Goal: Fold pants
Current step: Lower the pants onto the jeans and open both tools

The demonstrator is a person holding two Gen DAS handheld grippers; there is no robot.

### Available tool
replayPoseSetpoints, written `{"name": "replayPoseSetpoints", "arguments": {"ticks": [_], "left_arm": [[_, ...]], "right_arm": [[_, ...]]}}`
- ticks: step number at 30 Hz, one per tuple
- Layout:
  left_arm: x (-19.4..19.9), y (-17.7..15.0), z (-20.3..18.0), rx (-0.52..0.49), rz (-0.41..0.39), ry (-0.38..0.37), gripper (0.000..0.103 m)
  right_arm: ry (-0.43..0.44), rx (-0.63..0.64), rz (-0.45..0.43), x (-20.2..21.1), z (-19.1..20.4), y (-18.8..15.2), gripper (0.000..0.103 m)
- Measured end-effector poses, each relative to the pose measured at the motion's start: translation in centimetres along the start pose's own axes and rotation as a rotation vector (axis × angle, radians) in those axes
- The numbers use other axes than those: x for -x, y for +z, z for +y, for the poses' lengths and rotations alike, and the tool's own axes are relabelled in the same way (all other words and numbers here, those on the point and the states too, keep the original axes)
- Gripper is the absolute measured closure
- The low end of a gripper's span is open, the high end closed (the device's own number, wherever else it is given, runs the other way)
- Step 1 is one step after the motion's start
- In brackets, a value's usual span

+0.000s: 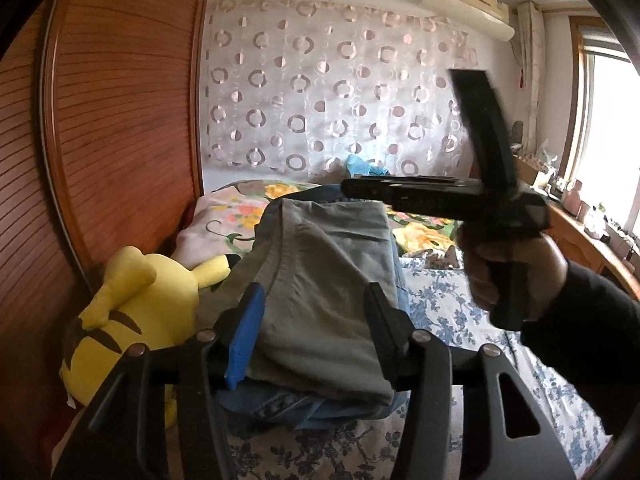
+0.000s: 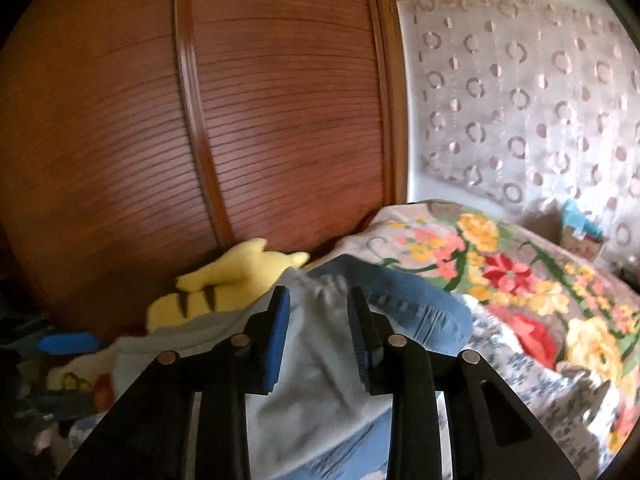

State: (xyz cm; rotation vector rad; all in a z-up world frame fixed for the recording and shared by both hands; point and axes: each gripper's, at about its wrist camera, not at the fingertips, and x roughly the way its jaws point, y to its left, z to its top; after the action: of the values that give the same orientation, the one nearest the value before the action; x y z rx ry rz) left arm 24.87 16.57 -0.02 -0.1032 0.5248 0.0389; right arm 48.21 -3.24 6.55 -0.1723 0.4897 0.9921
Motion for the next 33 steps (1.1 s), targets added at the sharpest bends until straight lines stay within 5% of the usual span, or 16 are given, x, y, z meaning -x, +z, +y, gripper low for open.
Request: {"name": "replayPoseSetpoints", "arguments": {"ticks": [3, 13, 17, 33], "left_arm": [[-0.8, -0.5, -0.2, -0.010, 0.028, 0.000, 0.051], [-3.1, -2.8, 0.9, 0.015, 0.121, 0.016, 0.051], [-3.5, -3.6, 1.7, 0.033, 0.144, 0.022, 0.051], [-0.1, -2.2, 1.5, -0.001, 0.092, 0.033, 0.045]], "right_arm": [[0.058, -0.001, 0.003, 1.0, -0.3, -0.9, 0.072], [-0.043, -0.023, 0.127, -3.0, -3.5, -1.6, 0.073], [-0.038, -0.046, 0.111, -3.7, -4.2, -1.6, 0.075], [-0.084, -0.082, 0.034, 3.8, 3.1, -4.2, 0.073]]}}
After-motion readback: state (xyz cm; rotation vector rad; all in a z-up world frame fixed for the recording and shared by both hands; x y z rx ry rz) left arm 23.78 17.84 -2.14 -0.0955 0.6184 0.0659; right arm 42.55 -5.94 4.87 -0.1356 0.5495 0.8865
